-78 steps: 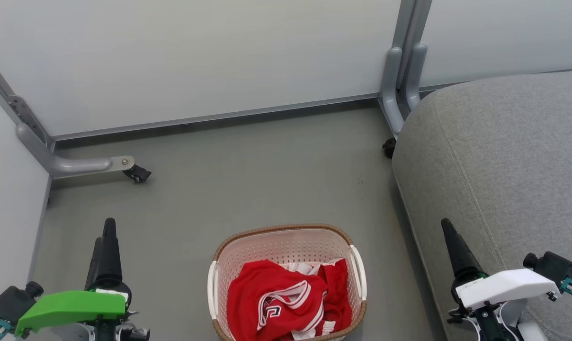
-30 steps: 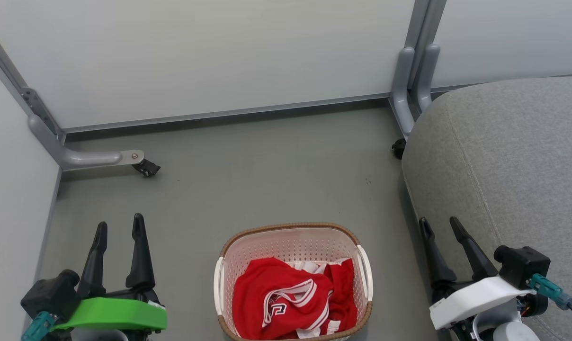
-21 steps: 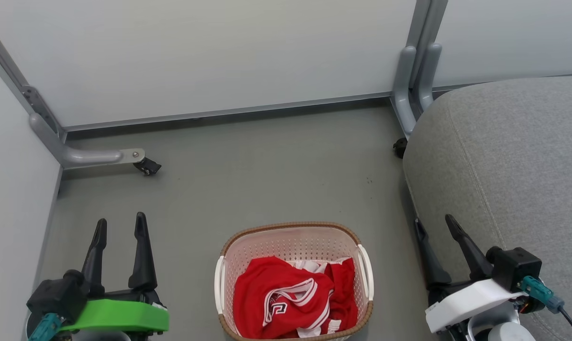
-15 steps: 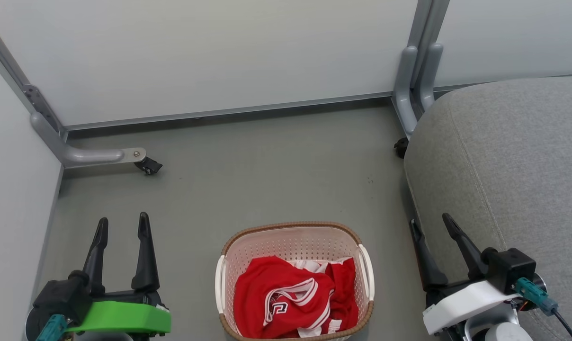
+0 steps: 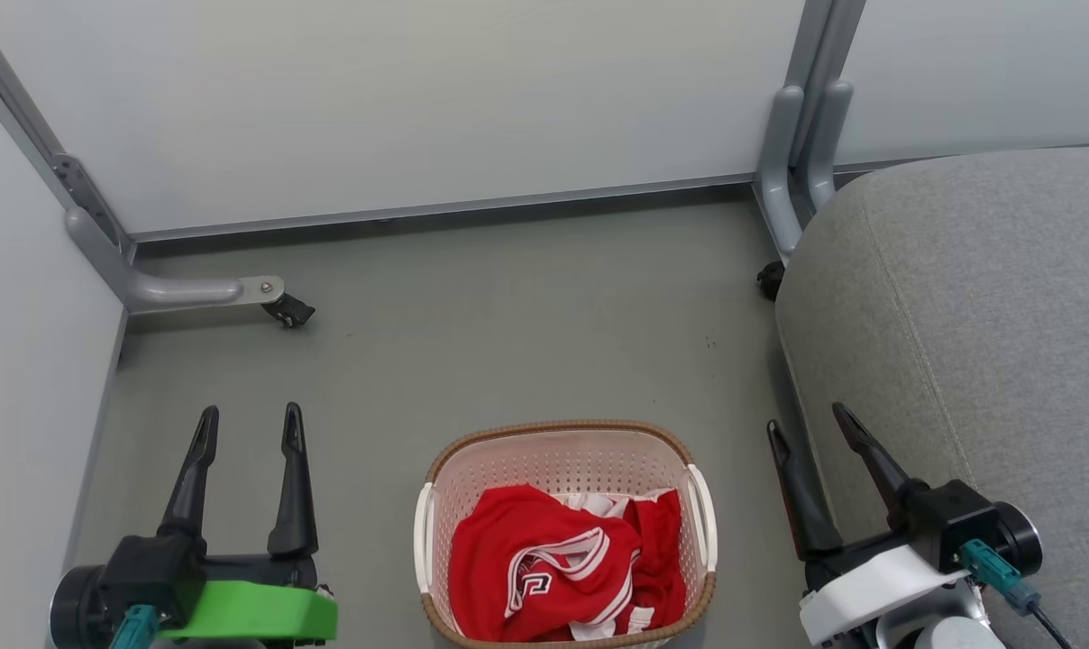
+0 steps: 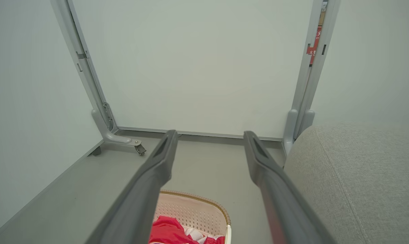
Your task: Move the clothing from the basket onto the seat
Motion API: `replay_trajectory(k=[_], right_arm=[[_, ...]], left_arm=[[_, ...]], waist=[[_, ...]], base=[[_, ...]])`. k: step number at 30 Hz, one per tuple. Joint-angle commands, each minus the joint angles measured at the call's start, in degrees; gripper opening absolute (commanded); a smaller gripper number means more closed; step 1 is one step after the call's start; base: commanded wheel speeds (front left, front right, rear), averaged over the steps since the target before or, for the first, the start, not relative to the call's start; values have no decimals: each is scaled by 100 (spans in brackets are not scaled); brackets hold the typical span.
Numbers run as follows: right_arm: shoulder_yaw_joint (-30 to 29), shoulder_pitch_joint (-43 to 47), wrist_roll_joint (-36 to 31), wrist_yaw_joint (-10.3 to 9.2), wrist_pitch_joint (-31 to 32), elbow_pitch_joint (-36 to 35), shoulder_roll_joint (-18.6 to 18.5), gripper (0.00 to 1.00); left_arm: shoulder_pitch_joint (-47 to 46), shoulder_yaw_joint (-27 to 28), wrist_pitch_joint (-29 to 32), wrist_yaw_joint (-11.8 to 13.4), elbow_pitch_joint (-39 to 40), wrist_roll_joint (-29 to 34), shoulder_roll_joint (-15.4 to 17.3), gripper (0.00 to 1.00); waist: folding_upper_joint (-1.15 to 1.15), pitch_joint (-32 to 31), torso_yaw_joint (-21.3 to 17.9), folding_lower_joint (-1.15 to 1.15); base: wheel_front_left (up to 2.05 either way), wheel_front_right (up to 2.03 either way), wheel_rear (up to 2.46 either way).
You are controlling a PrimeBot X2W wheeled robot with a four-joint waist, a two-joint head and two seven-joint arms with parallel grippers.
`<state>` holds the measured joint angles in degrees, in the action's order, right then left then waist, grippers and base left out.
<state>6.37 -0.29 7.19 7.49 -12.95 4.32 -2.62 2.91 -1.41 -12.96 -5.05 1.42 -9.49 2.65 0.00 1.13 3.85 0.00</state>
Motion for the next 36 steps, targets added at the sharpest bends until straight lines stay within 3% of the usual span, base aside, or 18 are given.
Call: replay_trajectory(k=[1, 19, 36], right_arm=[[11, 77, -146, 0, -50, -46, -34, 100], [89, 121, -865, -1, -237, -145, -41, 100], [67, 121, -792, -1, -233, -136, -40, 100]], left_arm=[[64, -7, -57, -17, 55, 159, 39, 100], [165, -117, -243, -23, 207, 953, 44, 100], [159, -134, -229, -42, 174, 868, 41, 100]], waist=[[0, -1, 8, 0], [0, 11, 56, 0], [0, 24, 58, 0]], base=[[0, 0, 0], [0, 0, 0], [0, 0, 0]])
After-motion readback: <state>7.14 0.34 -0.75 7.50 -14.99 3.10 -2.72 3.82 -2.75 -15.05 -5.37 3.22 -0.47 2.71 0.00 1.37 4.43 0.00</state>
